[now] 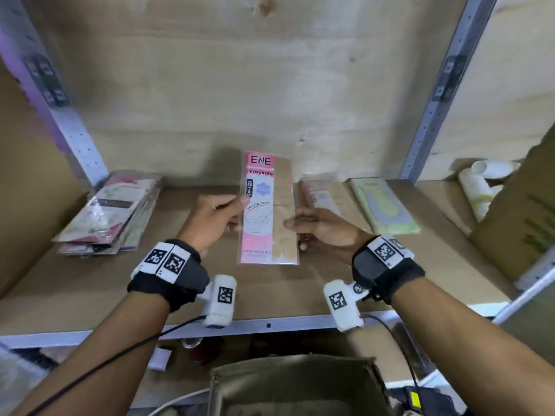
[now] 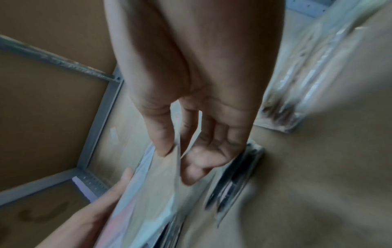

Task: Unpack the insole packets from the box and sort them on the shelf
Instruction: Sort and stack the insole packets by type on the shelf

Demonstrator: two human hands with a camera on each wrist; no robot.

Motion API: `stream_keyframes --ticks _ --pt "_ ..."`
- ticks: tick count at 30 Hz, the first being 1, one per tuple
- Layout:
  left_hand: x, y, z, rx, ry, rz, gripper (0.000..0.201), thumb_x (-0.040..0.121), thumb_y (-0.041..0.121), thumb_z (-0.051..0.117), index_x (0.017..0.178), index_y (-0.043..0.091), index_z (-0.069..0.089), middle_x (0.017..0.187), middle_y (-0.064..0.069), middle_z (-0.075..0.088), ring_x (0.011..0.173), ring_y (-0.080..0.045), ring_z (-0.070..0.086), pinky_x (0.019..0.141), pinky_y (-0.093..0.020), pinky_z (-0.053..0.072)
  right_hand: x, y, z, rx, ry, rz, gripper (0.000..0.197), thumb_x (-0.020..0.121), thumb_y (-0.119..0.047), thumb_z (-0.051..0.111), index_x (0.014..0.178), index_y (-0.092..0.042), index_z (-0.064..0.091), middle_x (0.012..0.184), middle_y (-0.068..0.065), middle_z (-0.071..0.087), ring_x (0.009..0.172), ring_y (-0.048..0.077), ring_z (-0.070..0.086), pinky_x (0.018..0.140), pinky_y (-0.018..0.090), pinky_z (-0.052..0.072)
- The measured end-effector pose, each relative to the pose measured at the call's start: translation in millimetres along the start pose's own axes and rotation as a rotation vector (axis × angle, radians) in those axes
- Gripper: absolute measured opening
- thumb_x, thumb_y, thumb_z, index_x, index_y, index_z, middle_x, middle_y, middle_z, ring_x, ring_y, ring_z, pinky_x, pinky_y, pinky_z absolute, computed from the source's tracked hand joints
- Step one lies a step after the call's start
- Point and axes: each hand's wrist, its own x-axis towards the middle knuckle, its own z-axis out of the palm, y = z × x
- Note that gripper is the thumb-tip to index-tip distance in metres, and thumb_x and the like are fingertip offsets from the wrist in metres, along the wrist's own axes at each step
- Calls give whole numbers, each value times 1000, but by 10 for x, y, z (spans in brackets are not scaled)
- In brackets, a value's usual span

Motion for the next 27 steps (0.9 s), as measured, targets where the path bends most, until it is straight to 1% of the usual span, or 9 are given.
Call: stream_keyframes --ticks 5,8,10,12,16,19,22,25,27 --pt "106 -54 280 -96 -40 -164 30 96 37 61 104 12 75 93 -9 77 72 -14 69 60 -20 55 -73 107 -168 140 34 14 7 94 -5 60 99 -9 58 94 15 56 73 23 57 66 32 44" --pt "177 -44 330 -117 -30 -234 41 96 45 58 105 8 72 93 -9 78 80 -18 75 64 -23 59 -128 129 -276 91 29 -5 14 95 -6 60 109 -6 61 97 11 65 79 20 64 67 28 49" --pt "240 -38 302 -141 30 -235 39 95 46 59 104 10 70 91 -7 78 79 -15 75 66 -24 60 -172 159 -319 -17 -9 -21 11 96 -3 57 104 -7 64 90 2 71 76 12 67 65 21 50" --pt "313 -37 256 -148 121 -211 31 93 44 63 103 15 68 90 -2 77 76 -12 74 70 -26 60 -213 154 -333 -124 -25 -26 13 97 -2 55 97 -12 65 88 -3 71 78 9 66 72 21 50" --pt "402 -70 159 -132 274 -158 32 87 38 73 110 16 70 97 0 76 83 -13 71 84 -32 56 -272 100 -330 -259 -35 -19 13 98 -6 54 100 -12 66 101 9 70 92 18 63 83 31 52" --pt "387 -118 139 -4 281 -111 21 88 37 72 92 17 75 78 2 75 66 -7 69 67 -21 52 -293 97 -314 -301 -29 14 23 99 -7 54 120 0 61 118 21 67 103 31 63 98 46 49" --pt "367 -126 120 54 260 -102 25 93 36 65 74 20 69 61 6 62 47 -1 58 50 -12 45 -301 87 -311 -340 -45 27 28 99 -9 53 126 -1 59 112 16 67 98 29 62 98 47 48" --pt "354 -88 38 9 253 -186 31 94 40 61 68 23 65 53 8 58 45 -4 59 47 -16 44 -303 73 -319 -333 -68 33 26 99 -10 54 124 -3 60 92 3 69 81 15 62 75 30 52" --pt "322 -65 -14 -30 219 -247 31 94 42 60 70 23 64 48 7 59 41 -6 60 37 -13 37 -321 57 -290 -320 -73 35 25 99 -11 55 122 -3 61 90 0 68 74 11 62 65 22 48"
